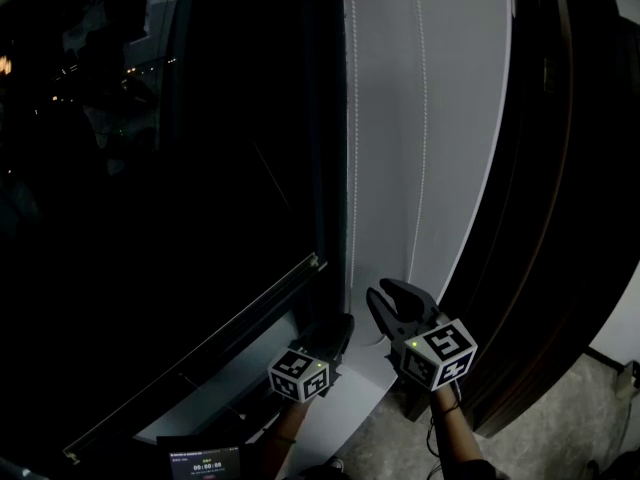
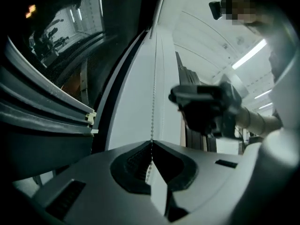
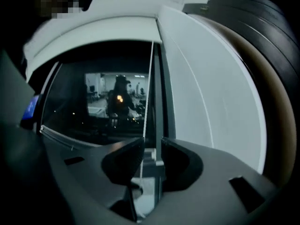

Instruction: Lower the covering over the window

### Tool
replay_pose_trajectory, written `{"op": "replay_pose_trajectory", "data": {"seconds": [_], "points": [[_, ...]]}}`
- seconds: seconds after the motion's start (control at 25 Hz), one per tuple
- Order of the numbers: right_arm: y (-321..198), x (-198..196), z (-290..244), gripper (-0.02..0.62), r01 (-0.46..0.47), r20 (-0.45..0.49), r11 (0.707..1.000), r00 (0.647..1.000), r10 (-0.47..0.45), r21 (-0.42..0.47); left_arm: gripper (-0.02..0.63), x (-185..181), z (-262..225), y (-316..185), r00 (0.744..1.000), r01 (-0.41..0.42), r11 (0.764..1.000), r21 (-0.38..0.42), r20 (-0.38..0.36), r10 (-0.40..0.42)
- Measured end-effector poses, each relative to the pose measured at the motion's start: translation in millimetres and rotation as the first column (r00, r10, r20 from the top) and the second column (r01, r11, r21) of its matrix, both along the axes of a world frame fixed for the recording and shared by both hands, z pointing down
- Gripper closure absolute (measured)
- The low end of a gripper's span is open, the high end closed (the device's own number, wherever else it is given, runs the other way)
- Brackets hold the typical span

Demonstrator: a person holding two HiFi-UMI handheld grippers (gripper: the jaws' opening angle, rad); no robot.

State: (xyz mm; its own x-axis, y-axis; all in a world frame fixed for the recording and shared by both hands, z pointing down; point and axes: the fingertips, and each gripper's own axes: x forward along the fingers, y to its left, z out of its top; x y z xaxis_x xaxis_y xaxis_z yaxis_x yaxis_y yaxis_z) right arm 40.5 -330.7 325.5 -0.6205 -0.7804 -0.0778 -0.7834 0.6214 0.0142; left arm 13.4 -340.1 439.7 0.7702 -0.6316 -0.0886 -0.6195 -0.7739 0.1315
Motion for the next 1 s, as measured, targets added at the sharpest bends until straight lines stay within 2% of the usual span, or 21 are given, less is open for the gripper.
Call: {"op": "replay_pose_trajectory", "data": {"seconds": [0.08, 0.2, 0.32, 0.48, 0.56, 0.72, 0.8, 0.92, 1.0], "points": [[-8.8, -7.7, -57.6, 0.489, 0.043, 0.025, 0.996, 0.999, -0.045, 0.08, 0.597, 0.2, -0.2, 0.8, 1.0, -0.003, 1.0, 0.0, -0.002, 0.003], [-19.5, -22.3, -119.2, 0.48, 0.093, 0.012, 0.983, 0.995, -0.096, 0.159, 0.597, 2.5, 0.5, 4.5, 1.0, -0.011, 1.0, 0.0, 0.001, 0.011], [-25.3, -34.4, -161.8, 0.48, 0.121, 0.007, 0.967, 0.992, -0.126, 0.225, 0.597, 3.2, 0.6, 7.2, 1.0, -0.016, 1.0, 0.002, -0.004, 0.016], [-31.1, -39.7, -194.1, 0.484, 0.103, -0.013, 0.952, 0.994, -0.104, 0.287, 0.597, 3.0, 0.2, 7.9, 1.0, -0.022, 1.0, 0.009, -0.004, 0.022], [-30.0, -40.6, -198.2, 0.566, 0.087, -0.004, 0.951, 0.996, -0.089, 0.296, 0.597, 0.5, -0.7, 8.9, 1.0, -0.02, 1.0, 0.012, -0.008, 0.02], [-25.3, -34.2, -198.1, 0.581, 0.058, 0.096, 0.953, 0.991, -0.09, 0.297, 0.597, -2.4, -1.5, 10.5, 1.0, -0.021, 1.0, 0.019, -0.012, 0.021], [-25.7, -31.2, -191.8, 0.581, 0.045, 0.107, 0.958, 0.991, -0.078, 0.284, 0.597, -0.1, 5.5, 12.6, 1.0, -0.026, 1.0, 0.006, 0.016, 0.026], [-31.7, -33.7, -156.4, 0.583, 0.03, 0.053, 0.972, 0.998, -0.043, 0.231, 0.597, 3.0, 41.9, 19.8, 0.995, -0.026, 0.998, -0.065, 0.097, 0.032], [-36.3, -32.3, -120.0, 0.583, 0.017, 0.059, 0.985, 0.998, -0.027, 0.17, 0.597, 1.4, 75.9, 28.0, 0.99, -0.019, 0.99, -0.143, 0.134, 0.039]]}}
